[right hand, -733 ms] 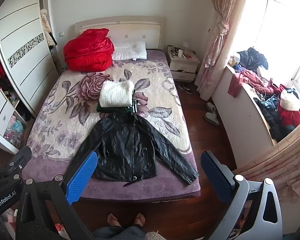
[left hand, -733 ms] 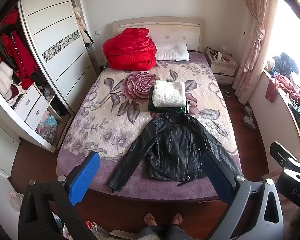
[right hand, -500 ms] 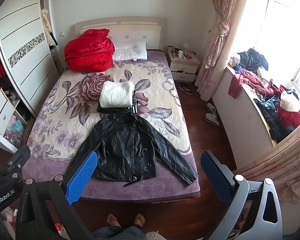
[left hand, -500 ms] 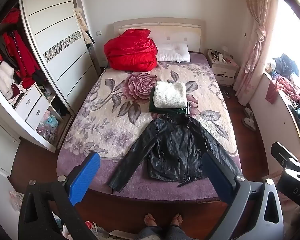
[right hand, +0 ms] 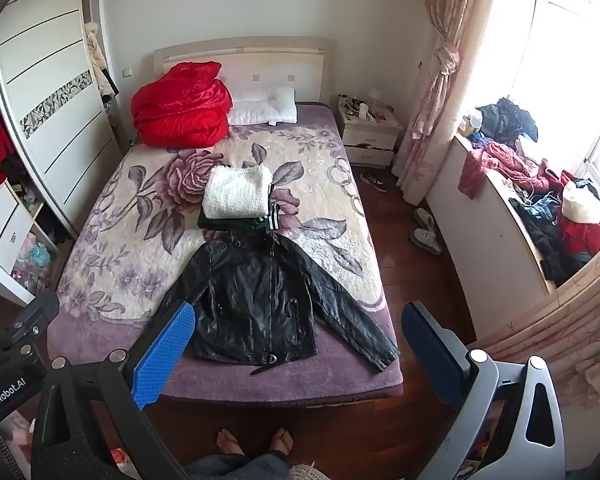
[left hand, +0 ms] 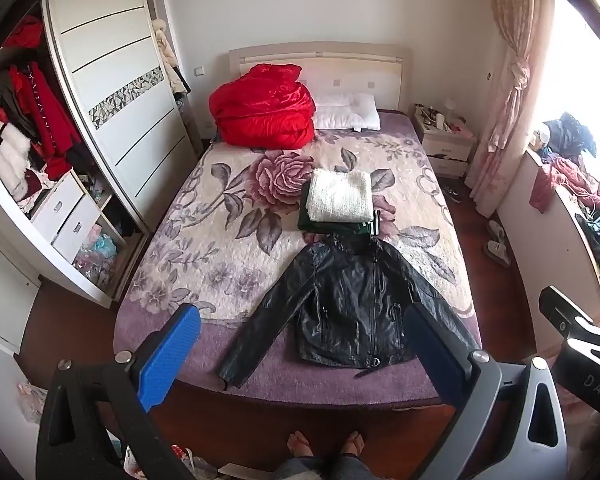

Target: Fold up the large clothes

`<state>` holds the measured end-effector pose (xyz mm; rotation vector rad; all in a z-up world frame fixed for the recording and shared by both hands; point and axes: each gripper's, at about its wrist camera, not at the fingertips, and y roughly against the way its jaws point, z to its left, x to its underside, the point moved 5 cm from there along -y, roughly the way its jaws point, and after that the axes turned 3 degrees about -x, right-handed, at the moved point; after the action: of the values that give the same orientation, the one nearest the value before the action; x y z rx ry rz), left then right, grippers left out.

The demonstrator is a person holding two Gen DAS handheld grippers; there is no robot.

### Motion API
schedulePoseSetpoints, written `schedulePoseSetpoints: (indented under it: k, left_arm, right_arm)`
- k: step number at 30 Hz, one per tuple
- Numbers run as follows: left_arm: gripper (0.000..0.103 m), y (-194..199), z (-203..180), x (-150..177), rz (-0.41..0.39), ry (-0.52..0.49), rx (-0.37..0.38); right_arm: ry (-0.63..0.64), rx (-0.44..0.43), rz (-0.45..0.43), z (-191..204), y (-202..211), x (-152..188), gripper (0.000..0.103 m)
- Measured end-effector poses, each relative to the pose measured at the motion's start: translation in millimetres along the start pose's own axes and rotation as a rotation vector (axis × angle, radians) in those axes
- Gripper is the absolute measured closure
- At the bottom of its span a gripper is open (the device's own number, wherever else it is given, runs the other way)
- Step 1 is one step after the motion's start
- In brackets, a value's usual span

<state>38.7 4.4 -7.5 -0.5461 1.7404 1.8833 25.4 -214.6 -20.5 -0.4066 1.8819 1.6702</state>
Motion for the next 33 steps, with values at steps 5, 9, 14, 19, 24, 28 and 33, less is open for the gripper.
schedulePoseSetpoints:
  k: [5, 9, 14, 19, 24, 28, 33]
  left_arm:
    - [0.0, 2.2, -5.8, 1.7, -0.006, 0.008, 0.002]
    - [0.0, 4.9, -8.8, 3.0, -0.016, 0.01, 0.003]
    - [0.0, 5.2, -11.0, 3.5, -0.024, 0.016, 0.007]
    - [0.0, 5.9, -8.8, 5.0, -0.024, 0.022, 0.015]
    - [0.0, 6.5, -8.8, 6.8, -0.029, 0.023, 0.013]
    - [0.0, 7.2, -9.6, 5.8, -0.033, 0.026, 0.017]
    - [0.0, 9.6, -8.3, 5.4, -0.041, 0.029, 0.021]
  right_arm:
    - [0.003, -0.009, -0.007, 2.0, 1.1, -3.6, 0.0]
    - [0.005, -0.015, -0.024, 4.2, 10.6, -6.0, 0.0]
    - [0.008, -0.021, -0.027, 4.3, 15.1, -6.6, 0.0]
    - [0.013, -0.023, -0.028, 5.9, 16.9, -7.7, 0.0]
    - [0.01, -0.023, -0.03, 8.4, 18.3, -6.6, 0.0]
    - [0.011, -0.024, -0.032, 8.8, 20.0, -8.4, 0.0]
    - [0.014, -0.025, -0.036, 11.0, 21.9, -13.0, 0.0]
